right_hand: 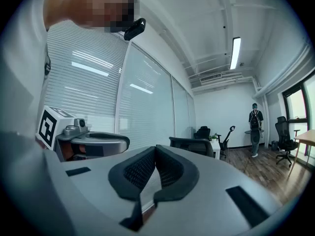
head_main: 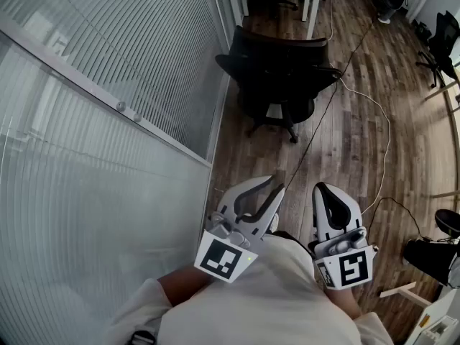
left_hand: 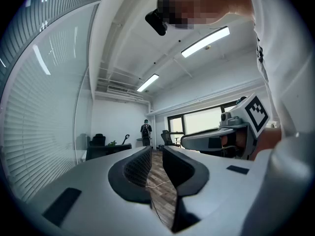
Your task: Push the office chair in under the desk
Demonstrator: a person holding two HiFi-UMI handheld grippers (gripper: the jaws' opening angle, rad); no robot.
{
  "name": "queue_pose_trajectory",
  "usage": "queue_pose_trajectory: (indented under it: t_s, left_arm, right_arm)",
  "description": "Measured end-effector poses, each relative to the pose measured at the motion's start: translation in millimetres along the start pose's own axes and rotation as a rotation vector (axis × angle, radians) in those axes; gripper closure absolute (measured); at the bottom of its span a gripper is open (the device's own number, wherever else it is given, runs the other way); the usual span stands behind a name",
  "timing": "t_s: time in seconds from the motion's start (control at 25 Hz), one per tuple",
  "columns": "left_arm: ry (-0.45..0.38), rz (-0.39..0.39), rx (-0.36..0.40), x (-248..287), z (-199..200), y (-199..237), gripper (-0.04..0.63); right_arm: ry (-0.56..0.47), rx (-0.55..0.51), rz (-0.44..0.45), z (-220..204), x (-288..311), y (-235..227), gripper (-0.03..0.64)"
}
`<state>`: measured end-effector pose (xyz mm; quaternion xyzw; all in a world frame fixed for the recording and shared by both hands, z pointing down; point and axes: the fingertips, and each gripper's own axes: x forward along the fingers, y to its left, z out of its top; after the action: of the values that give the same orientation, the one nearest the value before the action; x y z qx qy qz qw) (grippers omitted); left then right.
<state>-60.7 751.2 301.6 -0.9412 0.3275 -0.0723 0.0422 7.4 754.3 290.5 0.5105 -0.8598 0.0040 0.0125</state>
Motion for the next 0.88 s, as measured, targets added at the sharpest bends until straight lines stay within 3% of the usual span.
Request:
queue_pose_trajectory:
  t_s: [0.88]
  left_arm:
    - [0.032, 0.060, 0.001, 48, -4, -10, 0.523]
  right_arm:
    - [-0.014, 0.004, 0.064, -6, -2, -47, 0.583]
